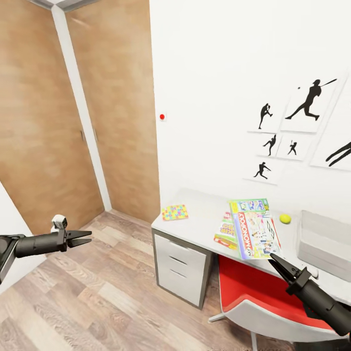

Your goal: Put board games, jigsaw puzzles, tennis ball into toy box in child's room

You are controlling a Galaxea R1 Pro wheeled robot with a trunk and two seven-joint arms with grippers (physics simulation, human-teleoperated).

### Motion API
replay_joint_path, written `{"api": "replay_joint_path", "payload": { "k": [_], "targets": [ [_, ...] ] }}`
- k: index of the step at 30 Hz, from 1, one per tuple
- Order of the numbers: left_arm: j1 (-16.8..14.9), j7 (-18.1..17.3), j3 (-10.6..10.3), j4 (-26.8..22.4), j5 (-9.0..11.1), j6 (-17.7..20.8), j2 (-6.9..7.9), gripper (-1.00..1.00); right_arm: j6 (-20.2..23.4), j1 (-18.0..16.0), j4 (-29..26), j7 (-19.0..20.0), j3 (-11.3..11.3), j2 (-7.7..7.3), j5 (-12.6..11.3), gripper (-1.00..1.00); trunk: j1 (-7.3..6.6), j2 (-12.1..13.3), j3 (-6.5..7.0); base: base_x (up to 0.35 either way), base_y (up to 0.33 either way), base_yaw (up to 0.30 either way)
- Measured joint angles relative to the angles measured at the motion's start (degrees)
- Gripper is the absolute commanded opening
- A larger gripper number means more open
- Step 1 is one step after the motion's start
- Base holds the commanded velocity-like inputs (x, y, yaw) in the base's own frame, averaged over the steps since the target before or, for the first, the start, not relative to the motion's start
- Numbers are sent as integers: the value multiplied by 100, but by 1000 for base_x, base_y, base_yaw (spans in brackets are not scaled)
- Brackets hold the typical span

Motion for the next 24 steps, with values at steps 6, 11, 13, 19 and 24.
{"api": "replay_joint_path", "payload": {
  "k": [6,11,13,19,24],
  "targets": [
    [1,0,2,-1,0,0,1,100,-3,-1,0,4,1,0,-10,-100,0,0,-19,0,0,-215],
    [2,0,3,-2,1,-2,9,100,4,-2,0,9,1,3,-40,-100,0,-1,-24,0,0,-31],
    [2,0,3,-2,1,-1,10,100,5,-4,0,9,-8,2,-40,-100,0,-1,-24,0,0,-4],
    [2,0,3,-2,1,0,10,100,8,2,0,9,-95,9,-46,-100,0,-1,-24,0,0,0],
    [0,0,2,0,0,0,9,100,7,3,-1,9,-112,14,-45,-100,0,-1,-24,0,0,-173]
  ]
}}
